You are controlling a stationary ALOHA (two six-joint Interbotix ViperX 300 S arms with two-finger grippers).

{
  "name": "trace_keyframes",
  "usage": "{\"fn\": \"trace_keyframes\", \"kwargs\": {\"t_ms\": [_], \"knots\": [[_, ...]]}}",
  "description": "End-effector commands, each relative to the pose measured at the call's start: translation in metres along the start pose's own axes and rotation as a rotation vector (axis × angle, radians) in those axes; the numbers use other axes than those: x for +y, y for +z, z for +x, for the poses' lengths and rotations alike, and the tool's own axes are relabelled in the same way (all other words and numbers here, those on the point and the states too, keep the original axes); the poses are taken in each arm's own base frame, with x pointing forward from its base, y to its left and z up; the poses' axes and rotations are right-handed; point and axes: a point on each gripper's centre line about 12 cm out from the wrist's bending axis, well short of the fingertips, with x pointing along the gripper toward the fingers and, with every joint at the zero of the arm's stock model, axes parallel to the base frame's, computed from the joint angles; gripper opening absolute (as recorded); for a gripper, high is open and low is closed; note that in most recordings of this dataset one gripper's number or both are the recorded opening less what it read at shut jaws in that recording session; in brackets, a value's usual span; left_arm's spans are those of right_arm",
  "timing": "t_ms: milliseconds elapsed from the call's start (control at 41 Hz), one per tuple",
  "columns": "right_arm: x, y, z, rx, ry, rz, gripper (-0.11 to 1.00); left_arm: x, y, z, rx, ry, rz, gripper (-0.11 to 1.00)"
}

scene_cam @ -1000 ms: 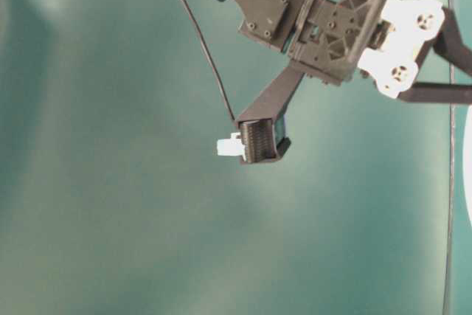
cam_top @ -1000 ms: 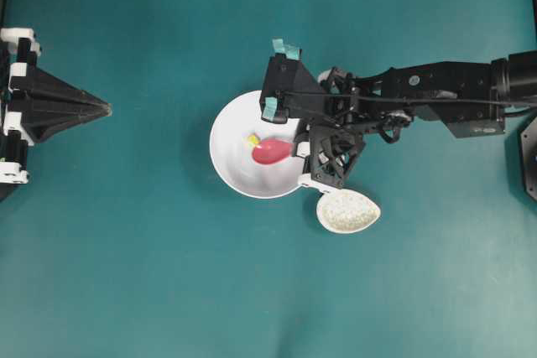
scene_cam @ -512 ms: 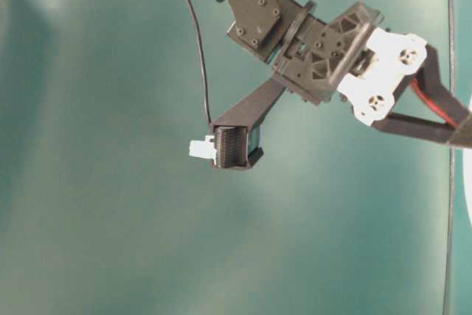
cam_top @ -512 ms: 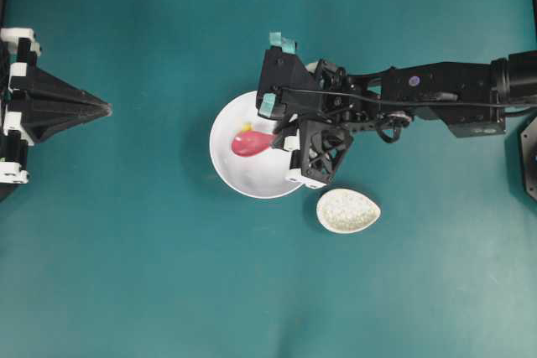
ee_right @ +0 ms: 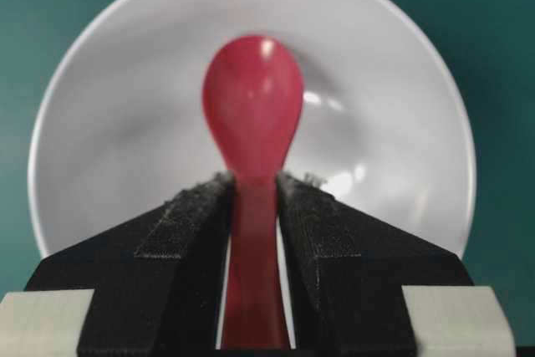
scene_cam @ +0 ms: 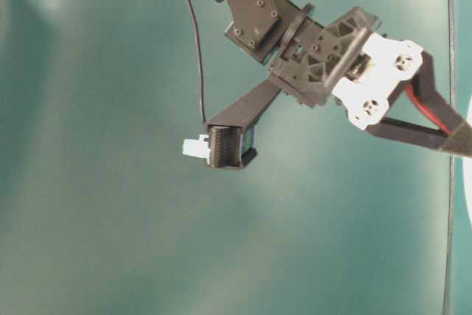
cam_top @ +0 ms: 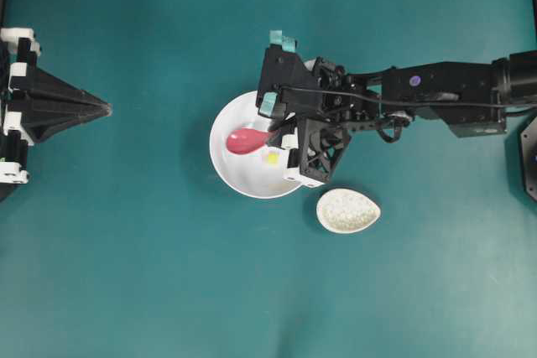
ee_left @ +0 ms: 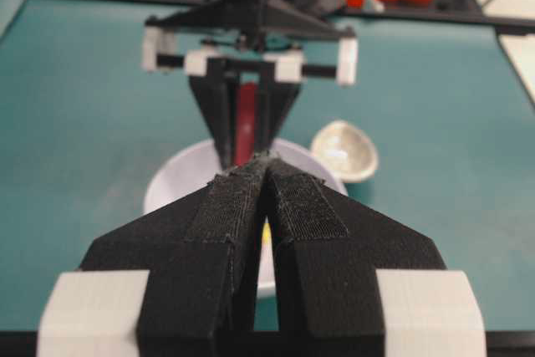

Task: Scoop the yellow hexagonal prism block from the bowl with a spoon using the right arm.

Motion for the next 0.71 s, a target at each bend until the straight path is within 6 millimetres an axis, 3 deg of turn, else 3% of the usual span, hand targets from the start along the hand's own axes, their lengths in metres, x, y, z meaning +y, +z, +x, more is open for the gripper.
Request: {"fn": "trace_keyframes", "kwargs": {"t_ms": [0, 341, 683], "knots": [[0.004, 0.021, -0.025, -0.085, 0.013, -0.006, 0.25, 0.0, 0.011, 0.002, -0.031, -0.001, 0.002, -0.01], [0.005, 0.021, -0.059, -0.097, 0.025, 0.063, 0.25, 0.0, 0.011, 0.002, -0.031, -0.001, 0.0, -0.01], [0.001, 0.001, -0.073, 0.05, -0.001, 0.134, 0.25, 0.0, 0.01, 0.003, -0.029, -0.001, 0.002, -0.01]]}}
